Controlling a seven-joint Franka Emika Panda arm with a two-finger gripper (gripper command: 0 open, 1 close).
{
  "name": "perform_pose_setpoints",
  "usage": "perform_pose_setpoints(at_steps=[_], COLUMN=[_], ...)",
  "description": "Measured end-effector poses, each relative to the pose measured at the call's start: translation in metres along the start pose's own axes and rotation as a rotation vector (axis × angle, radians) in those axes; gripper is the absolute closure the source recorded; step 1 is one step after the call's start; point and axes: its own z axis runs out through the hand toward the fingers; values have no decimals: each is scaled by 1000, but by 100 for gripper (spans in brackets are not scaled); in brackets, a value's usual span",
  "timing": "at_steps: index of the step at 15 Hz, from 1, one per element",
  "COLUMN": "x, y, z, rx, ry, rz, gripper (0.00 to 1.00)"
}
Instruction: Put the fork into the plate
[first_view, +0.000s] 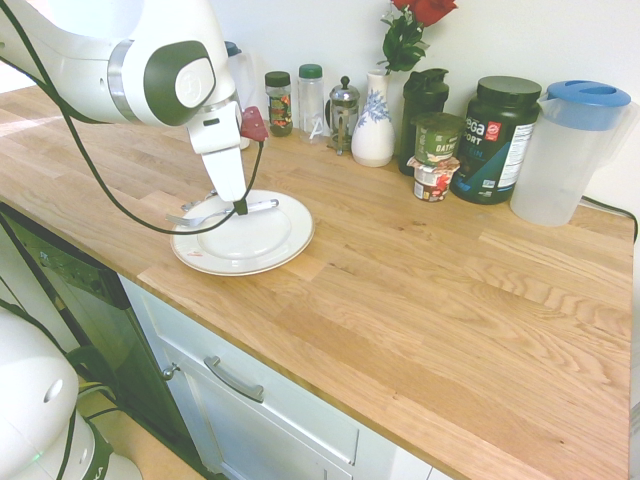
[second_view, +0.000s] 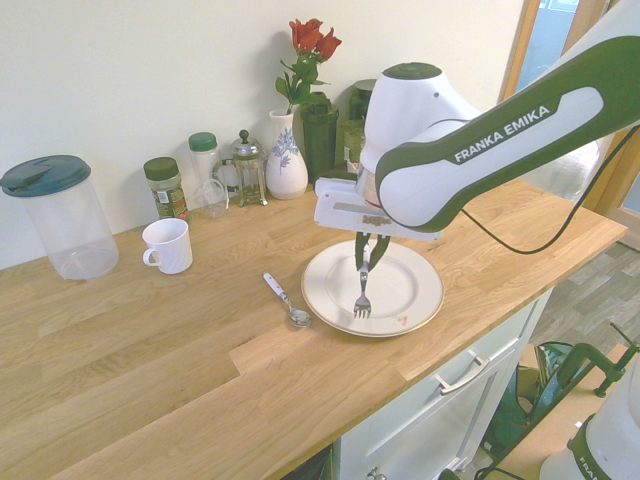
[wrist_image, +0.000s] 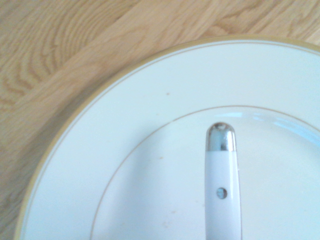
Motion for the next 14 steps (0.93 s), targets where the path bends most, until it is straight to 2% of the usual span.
perform_pose_setpoints(at_steps=[8,9,14], x=[4,3,2], y=[11,11,9], z=[18,20,21], rx=[-12,-13,-15], ry=[1,-1,-8], rz=[0,0,8], gripper=[100,0,0])
